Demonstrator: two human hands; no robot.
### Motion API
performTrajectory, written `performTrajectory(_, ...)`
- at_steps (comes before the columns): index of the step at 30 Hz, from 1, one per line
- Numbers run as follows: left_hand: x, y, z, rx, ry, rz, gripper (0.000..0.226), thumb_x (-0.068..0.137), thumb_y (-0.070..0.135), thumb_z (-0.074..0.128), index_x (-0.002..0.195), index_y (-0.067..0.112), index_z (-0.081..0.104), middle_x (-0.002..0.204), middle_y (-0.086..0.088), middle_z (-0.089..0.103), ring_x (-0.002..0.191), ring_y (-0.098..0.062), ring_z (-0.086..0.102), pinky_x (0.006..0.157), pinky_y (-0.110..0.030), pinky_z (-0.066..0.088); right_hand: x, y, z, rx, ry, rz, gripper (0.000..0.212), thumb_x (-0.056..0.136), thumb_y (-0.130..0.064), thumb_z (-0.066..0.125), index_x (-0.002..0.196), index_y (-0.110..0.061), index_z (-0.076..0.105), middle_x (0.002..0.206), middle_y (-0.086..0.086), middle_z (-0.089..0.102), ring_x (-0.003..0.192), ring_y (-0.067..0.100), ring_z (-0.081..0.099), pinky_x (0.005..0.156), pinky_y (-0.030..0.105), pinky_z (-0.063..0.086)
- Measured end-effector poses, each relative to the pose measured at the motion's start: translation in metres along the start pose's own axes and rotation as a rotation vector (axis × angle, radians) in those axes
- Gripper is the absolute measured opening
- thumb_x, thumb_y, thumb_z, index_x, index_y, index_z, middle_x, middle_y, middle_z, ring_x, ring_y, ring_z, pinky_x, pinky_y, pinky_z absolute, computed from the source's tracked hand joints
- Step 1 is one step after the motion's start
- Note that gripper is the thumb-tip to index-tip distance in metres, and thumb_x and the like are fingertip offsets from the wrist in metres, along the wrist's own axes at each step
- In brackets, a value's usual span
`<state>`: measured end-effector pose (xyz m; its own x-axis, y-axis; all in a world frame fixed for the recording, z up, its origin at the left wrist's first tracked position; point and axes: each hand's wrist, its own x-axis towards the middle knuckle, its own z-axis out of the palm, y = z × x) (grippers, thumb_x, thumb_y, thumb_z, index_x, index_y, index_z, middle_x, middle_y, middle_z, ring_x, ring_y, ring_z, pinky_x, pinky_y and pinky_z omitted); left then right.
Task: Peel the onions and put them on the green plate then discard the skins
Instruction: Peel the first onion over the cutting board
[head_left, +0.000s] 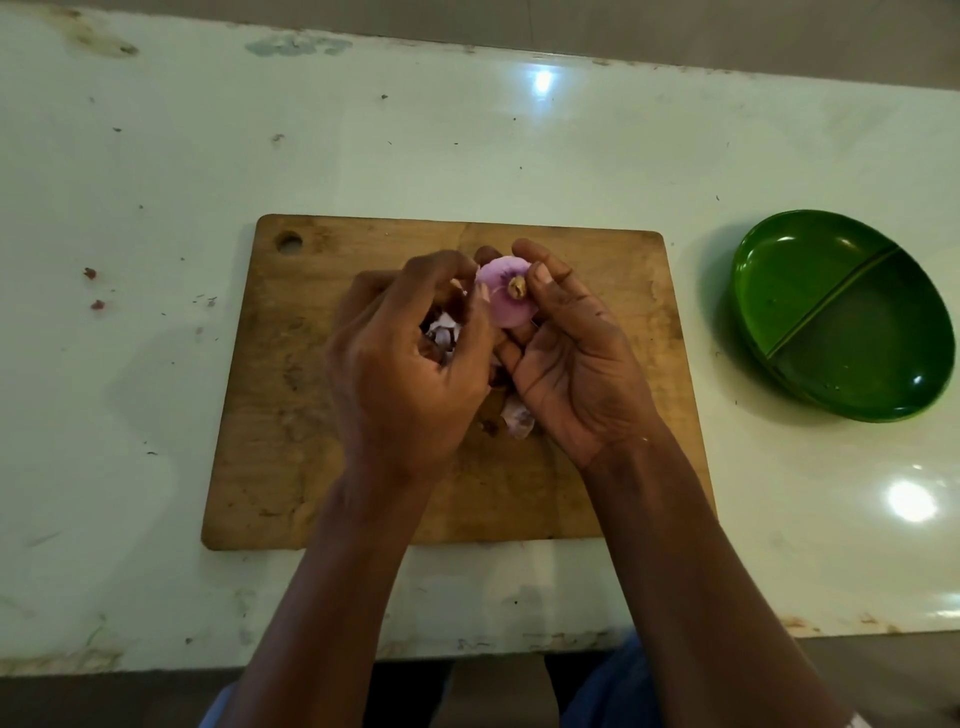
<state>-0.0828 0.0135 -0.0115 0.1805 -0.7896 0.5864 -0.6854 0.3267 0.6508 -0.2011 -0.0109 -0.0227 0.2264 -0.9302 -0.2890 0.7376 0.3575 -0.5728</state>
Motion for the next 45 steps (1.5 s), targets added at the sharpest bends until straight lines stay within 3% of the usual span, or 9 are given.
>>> performTrajectory(5, 0.0, 0.001, 0.0, -0.02, -0.023, 0.001, 0.022, 0.086, 0.013, 0.068, 0.104, 0.001, 0.067, 0.094, -0.007, 0.07, 0.084, -0.019, 0.067, 0.069, -0.033, 0.057, 0.001, 0.0, -0.002, -0.03, -0.041, -0.014, 0.027, 0.081, -0.009, 0.062, 0.108, -0.006, 0.061, 0.102, 0.013, 0.07, 0.095, 0.023, 0.068, 0.093, 0.038, 0.05)
performTrajectory(12, -0.004, 0.0, 0.0, 0.139, 0.0, 0.074, 0.02, 0.088, 0.012, 0.066, 0.104, 0.0, 0.067, 0.091, -0.01, 0.071, 0.079, -0.02, 0.068, 0.061, -0.035, 0.057, 0.0, -0.001, -0.002, -0.095, -0.08, -0.028, 0.026, 0.086, -0.001, 0.056, 0.112, -0.004, 0.058, 0.107, 0.017, 0.065, 0.098, 0.025, 0.066, 0.092, 0.037, 0.053)
performTrajectory(18, -0.005, 0.0, 0.002, 0.126, 0.059, 0.047, 0.029, 0.085, 0.014, 0.068, 0.106, 0.016, 0.049, 0.084, -0.003, 0.069, 0.075, -0.013, 0.065, 0.062, -0.019, 0.049, -0.001, 0.0, -0.001, -0.15, -0.111, -0.024, 0.025, 0.088, 0.0, 0.052, 0.113, -0.003, 0.056, 0.106, 0.019, 0.063, 0.102, 0.029, 0.063, 0.098, 0.044, 0.047)
performTrajectory(25, -0.008, 0.001, 0.003, 0.079, 0.147, -0.025, 0.029, 0.084, 0.015, 0.066, 0.099, 0.016, 0.042, 0.083, -0.003, 0.066, 0.075, -0.008, 0.063, 0.066, -0.008, 0.044, 0.0, 0.002, -0.002, -0.143, -0.11, 0.0, 0.026, 0.086, -0.001, 0.054, 0.112, -0.004, 0.057, 0.109, 0.019, 0.063, 0.105, 0.031, 0.061, 0.099, 0.044, 0.046)
performTrajectory(31, -0.008, 0.007, 0.006, -0.009, 0.195, -0.158, 0.032, 0.08, 0.015, 0.068, 0.096, 0.019, 0.041, 0.084, 0.002, 0.064, 0.071, -0.009, 0.065, 0.06, -0.019, 0.052, 0.0, 0.003, -0.001, -0.123, -0.116, 0.009, 0.028, 0.085, -0.001, 0.054, 0.112, -0.004, 0.057, 0.11, 0.019, 0.063, 0.104, 0.031, 0.061, 0.092, 0.039, 0.051)
performTrajectory(35, -0.008, 0.008, 0.007, -0.071, 0.206, -0.228, 0.03, 0.079, 0.015, 0.067, 0.095, 0.017, 0.041, 0.084, 0.002, 0.063, 0.071, -0.007, 0.064, 0.061, -0.013, 0.05, 0.0, 0.003, 0.0, -0.113, -0.115, 0.013, 0.028, 0.084, -0.001, 0.055, 0.112, -0.004, 0.057, 0.109, 0.018, 0.064, 0.1, 0.029, 0.063, 0.091, 0.037, 0.052)
performTrajectory(38, -0.008, 0.008, 0.008, -0.142, 0.209, -0.264, 0.028, 0.077, 0.009, 0.067, 0.097, 0.004, 0.047, 0.084, -0.003, 0.062, 0.073, -0.01, 0.066, 0.062, -0.013, 0.05, -0.001, 0.003, 0.001, -0.076, -0.115, 0.016, 0.03, 0.082, -0.003, 0.061, 0.112, -0.004, 0.057, 0.104, 0.016, 0.067, 0.094, 0.025, 0.067, 0.088, 0.035, 0.054)
performTrajectory(43, -0.005, 0.01, 0.01, -0.218, 0.208, -0.231, 0.028, 0.082, 0.004, 0.069, 0.103, -0.004, 0.052, 0.092, 0.009, 0.06, 0.082, -0.008, 0.067, 0.07, -0.02, 0.055, -0.001, 0.002, 0.001, 0.041, -0.063, -0.003, 0.025, 0.084, -0.002, 0.055, 0.109, -0.003, 0.058, 0.102, 0.016, 0.069, 0.091, 0.023, 0.07, 0.089, 0.034, 0.053)
performTrajectory(45, -0.004, 0.01, 0.01, -0.314, 0.144, -0.207, 0.035, 0.083, 0.006, 0.07, 0.11, -0.001, 0.051, 0.096, 0.002, 0.065, 0.087, -0.011, 0.068, 0.075, -0.025, 0.056, 0.0, 0.0, 0.001, 0.061, -0.043, -0.021, 0.026, 0.084, -0.002, 0.052, 0.109, -0.002, 0.058, 0.1, 0.015, 0.071, 0.091, 0.022, 0.07, 0.09, 0.035, 0.052)
